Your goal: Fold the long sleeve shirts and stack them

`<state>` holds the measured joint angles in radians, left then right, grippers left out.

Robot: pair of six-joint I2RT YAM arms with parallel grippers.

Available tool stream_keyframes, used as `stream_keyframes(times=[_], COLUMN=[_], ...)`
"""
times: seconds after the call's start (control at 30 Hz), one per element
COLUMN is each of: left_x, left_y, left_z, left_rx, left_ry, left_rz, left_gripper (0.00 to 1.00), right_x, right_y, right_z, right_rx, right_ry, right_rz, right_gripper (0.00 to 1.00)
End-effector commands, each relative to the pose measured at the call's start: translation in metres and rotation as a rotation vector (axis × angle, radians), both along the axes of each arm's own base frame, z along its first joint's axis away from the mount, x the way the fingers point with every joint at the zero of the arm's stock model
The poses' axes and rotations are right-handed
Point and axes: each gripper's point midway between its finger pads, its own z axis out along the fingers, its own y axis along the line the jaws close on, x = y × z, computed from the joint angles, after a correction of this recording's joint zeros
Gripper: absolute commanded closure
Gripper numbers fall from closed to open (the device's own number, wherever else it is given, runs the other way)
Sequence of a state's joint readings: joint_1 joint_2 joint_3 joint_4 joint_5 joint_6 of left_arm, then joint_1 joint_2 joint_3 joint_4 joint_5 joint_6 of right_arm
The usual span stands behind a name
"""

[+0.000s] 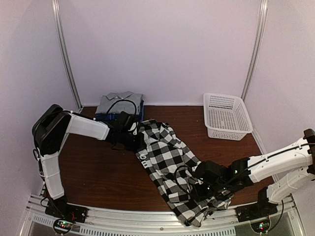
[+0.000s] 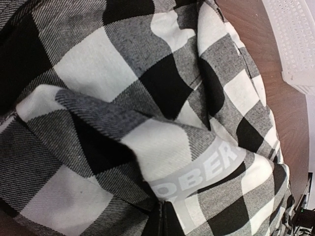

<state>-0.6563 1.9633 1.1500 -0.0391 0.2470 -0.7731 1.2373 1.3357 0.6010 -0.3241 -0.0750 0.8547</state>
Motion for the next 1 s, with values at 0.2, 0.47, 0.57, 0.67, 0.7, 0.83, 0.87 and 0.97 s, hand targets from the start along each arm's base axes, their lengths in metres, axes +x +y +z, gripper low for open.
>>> stream_keyframes(times=[0.2,0.47,0.57,0.67,0.7,0.83,0.87,0.97], left_x=[0.021,0.032,0.036,0.040,0.040,0.040,0.041,0.044], left_y=[0.008,0.054,0.069,0.078,0.082,0.095,0.096,0.094], left_z=[0.021,0.044,0.042,0.039,0.037,0.025,0.021,0.007], left_rx=[0.059,0.154,0.162,0.175,0.185,0.219,0.224,0.246], left_ry=[-0.074,-0.133,-0.120,-0.104,-0.099,-0.076,-0.071,-0.053], left_rz=[0.054,0.223,0.261,0.287,0.297,0.326,0.324,0.307], left_gripper=[0.83,0.75,0.74,0.74,0.74,0.73,0.73,0.72], right_x=[0.038,0.139,0.181,0.213,0.220,0.244,0.249,0.259], right_y=[0.013,0.054,0.071,0.085,0.090,0.096,0.095,0.088], right_z=[0.061,0.113,0.119,0.108,0.102,0.063,0.055,0.037], right_rx=[0.013,0.065,0.109,0.130,0.132,0.097,0.089,0.079], right_ry=[-0.185,-0.364,-0.401,-0.392,-0.388,-0.346,-0.336,-0.319], right_rz=[-0.038,-0.049,-0.048,-0.037,-0.032,-0.026,-0.030,-0.057], right_gripper=[0.65,0.72,0.76,0.79,0.79,0.80,0.81,0.81])
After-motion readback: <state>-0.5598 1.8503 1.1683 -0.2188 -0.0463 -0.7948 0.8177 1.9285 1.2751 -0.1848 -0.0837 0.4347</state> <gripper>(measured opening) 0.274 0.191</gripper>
